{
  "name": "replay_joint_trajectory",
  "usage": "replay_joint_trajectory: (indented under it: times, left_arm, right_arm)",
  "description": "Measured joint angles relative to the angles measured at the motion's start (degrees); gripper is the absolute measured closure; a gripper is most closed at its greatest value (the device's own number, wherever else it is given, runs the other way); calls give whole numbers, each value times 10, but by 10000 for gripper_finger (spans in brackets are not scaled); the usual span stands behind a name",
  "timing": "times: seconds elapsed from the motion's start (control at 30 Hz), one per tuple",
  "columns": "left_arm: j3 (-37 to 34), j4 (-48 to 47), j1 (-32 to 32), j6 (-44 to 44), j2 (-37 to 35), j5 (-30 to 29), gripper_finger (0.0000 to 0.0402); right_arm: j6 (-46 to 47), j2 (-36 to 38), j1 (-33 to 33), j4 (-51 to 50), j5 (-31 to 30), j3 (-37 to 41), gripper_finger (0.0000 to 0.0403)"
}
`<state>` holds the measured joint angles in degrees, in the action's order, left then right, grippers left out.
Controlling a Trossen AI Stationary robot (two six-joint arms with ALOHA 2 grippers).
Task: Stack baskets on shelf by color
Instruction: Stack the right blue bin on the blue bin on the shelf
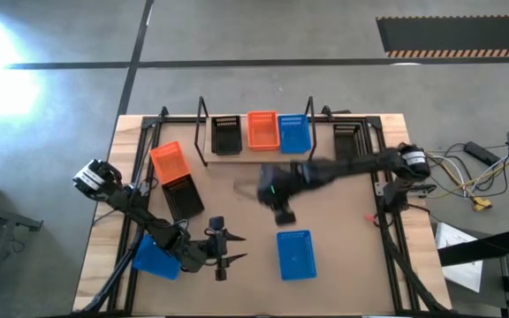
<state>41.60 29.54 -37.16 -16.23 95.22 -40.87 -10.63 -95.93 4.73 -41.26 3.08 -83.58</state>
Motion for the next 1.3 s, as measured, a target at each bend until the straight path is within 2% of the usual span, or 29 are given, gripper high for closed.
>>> replay_joint_trajectory:
  times: [0.07,0.27,0.5,0.67,0.83,0.97,1.13,1.3]
  left_arm:
    - [0,0,0,0,0,-1,210]
    - [0,0,0,0,0,-15,210]
    - [0,0,0,5,0,-15,210]
    - [0,0,1,5,0,-15,210]
    - [-1,0,2,5,0,-15,210]
    - [-2,0,3,6,0,-15,210]
    - [-5,0,3,5,0,-15,210]
    - [-4,0,4,2,2,-15,210]
  right_arm:
    - [34,11,50,1,-9,17,312]
    - [164,26,201,7,-100,58,336]
    - [327,20,323,12,-107,90,345]
    - [407,17,344,33,-138,90,309]
    - [400,6,347,79,-137,90,254]
    - [400,-18,348,79,-132,90,229]
    - [401,-40,348,80,-132,90,232]
    - [400,-48,348,76,-131,90,272]
